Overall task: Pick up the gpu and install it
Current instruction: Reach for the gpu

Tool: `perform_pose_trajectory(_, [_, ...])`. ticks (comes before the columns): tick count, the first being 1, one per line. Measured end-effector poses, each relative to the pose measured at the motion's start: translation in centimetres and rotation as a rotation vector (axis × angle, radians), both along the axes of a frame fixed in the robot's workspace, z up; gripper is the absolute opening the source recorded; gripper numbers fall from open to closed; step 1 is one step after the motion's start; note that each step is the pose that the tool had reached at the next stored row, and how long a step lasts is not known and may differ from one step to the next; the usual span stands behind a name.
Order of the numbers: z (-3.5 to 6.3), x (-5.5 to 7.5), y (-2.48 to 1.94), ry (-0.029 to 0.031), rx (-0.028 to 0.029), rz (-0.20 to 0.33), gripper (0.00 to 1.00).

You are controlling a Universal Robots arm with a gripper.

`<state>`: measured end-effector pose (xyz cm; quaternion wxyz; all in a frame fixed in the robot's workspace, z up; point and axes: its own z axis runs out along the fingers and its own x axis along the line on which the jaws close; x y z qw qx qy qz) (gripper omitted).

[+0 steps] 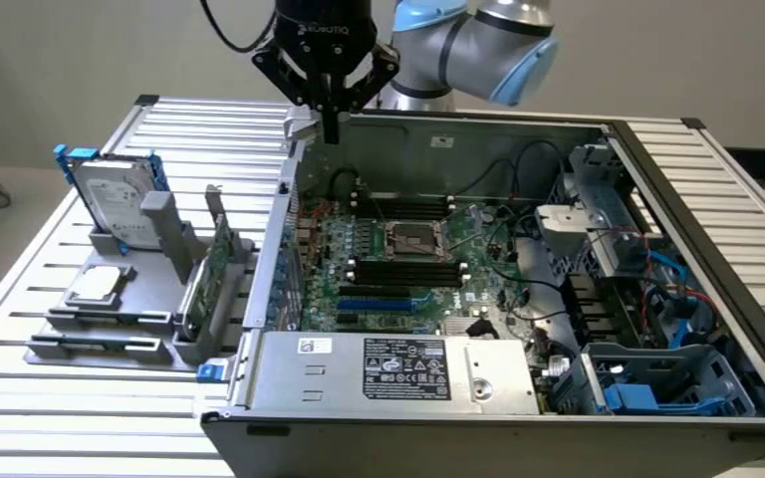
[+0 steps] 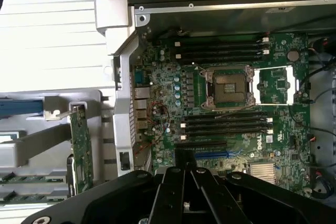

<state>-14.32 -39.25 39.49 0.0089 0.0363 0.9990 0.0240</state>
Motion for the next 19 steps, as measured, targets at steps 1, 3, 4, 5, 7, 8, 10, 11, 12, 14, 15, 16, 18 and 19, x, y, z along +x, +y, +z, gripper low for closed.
perform_pose_trajectory(1, [0.00, -0.4, 0.14, 0.0004, -0.0001, 0.000, 0.11])
perform_pose_trajectory(3, [0.00, -1.2, 0.41, 0.0012, 0.0000, 0.000, 0.11])
perform_pose_trajectory(4, [-0.01, -1.6, 0.54, 0.0016, 0.0001, 0.000, 0.11])
perform_pose_trajectory(5, [-0.01, -2.0, 0.68, 0.0020, 0.0000, 0.000, 0.11])
perform_pose_trajectory(7, [-0.02, -2.8, 0.96, 0.0028, 0.0000, 0.000, 0.11])
perform_pose_trajectory(8, [-0.03, -3.3, 1.09, 0.0029, 0.0000, 0.000, 0.11])
perform_pose_trajectory(10, [-0.09, -4.2, 1.32, 0.0029, -0.0001, 0.000, 0.11])
perform_pose_trajectory(11, [-0.13, -4.6, 1.42, 0.0030, -0.0001, 0.000, 0.11])
perform_pose_trajectory(12, [-0.18, -5.1, 1.51, 0.0029, -0.0001, 0.000, 0.11])
perform_pose_trajectory(14, [-0.28, -6.0, 1.68, 0.0028, 0.0000, 0.000, 0.11])
perform_pose_trajectory(15, [-0.33, -6.4, 1.75, 0.0029, 0.0000, 0.000, 0.11])
perform_pose_trajectory(16, [-0.38, -6.9, 1.83, 0.0029, 0.0000, 0.000, 0.11])
perform_pose_trajectory(18, [-0.47, -7.8, 1.98, 0.0033, 0.0000, 0.000, 0.11])
perform_pose_trajectory(19, [-0.51, -8.3, 2.03, 0.0038, -0.0001, 0.000, 0.11])
